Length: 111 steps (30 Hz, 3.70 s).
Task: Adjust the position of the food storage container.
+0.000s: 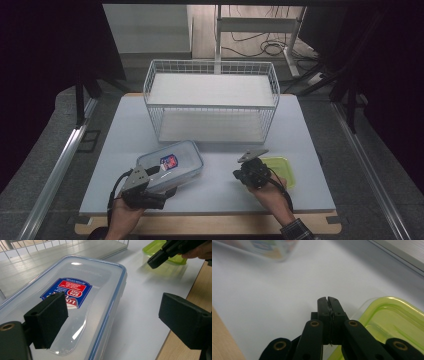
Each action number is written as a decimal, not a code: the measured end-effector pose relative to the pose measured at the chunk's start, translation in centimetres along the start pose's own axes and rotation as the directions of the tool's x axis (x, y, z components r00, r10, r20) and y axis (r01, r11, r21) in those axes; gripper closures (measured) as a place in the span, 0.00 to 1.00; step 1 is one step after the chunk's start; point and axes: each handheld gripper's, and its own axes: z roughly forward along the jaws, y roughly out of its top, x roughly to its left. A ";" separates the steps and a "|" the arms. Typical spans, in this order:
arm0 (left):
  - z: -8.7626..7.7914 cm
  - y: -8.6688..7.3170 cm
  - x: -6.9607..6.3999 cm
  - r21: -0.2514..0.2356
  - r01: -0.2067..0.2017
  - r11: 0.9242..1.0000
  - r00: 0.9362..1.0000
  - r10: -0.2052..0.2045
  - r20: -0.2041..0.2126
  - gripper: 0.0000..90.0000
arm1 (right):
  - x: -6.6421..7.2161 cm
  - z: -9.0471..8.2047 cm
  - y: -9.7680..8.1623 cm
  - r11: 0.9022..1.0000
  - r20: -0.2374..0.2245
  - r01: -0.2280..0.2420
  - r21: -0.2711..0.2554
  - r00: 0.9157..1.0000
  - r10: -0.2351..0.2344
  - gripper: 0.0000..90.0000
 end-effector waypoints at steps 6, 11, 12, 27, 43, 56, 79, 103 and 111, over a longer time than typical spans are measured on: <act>0.0 0.0 0.0 0.007 -0.001 1.000 1.000 0.001 -0.006 0.10 | -2.2 -1.4 -1.6 0.999 0.039 -0.051 -0.002 0.998 0.051 0.98; 0.1 0.0 0.0 0.017 -0.001 1.000 1.000 0.001 -0.006 0.10 | -3.9 -2.6 -3.0 0.996 0.082 -0.094 -0.012 0.992 0.095 0.97; 0.1 0.0 0.0 0.015 0.002 1.000 1.000 -0.002 -0.006 0.10 | -4.3 -2.9 -3.2 0.995 0.090 -0.098 -0.017 0.991 0.099 0.97; 0.3 -0.1 0.5 0.049 0.068 0.996 0.998 -0.067 -0.016 0.08 | -7.8 -5.2 -5.8 0.978 0.150 -0.198 -0.063 0.967 0.205 0.94; -5.5 -1.7 7.2 0.047 0.195 0.980 0.947 -0.176 -0.268 0.84 | -5.6 -4.8 -4.6 0.992 0.109 -0.067 -0.104 0.991 0.078 0.99; -1.9 -2.5 8.9 0.264 0.210 0.941 0.948 -0.129 -0.291 0.98 | -5.4 -4.1 -3.8 0.986 0.064 -0.109 -0.128 0.991 0.118 0.96; 4.8 0.7 8.1 0.324 0.114 0.939 0.978 -0.048 -0.203 0.98 | -3.0 0.1 -0.1 0.993 0.023 -0.045 -0.112 0.999 0.048 0.98; 10.4 3.3 4.3 0.368 0.020 0.929 0.999 -0.007 -0.037 1.00 | -3.4 -0.3 -1.4 0.996 0.104 -0.069 -0.060 0.992 0.075 0.99; 10.2 3.1 4.4 0.371 0.021 0.929 1.000 -0.014 -0.021 0.88 | -3.6 -1.4 -2.2 0.996 0.117 -0.062 -0.058 0.991 0.069 0.88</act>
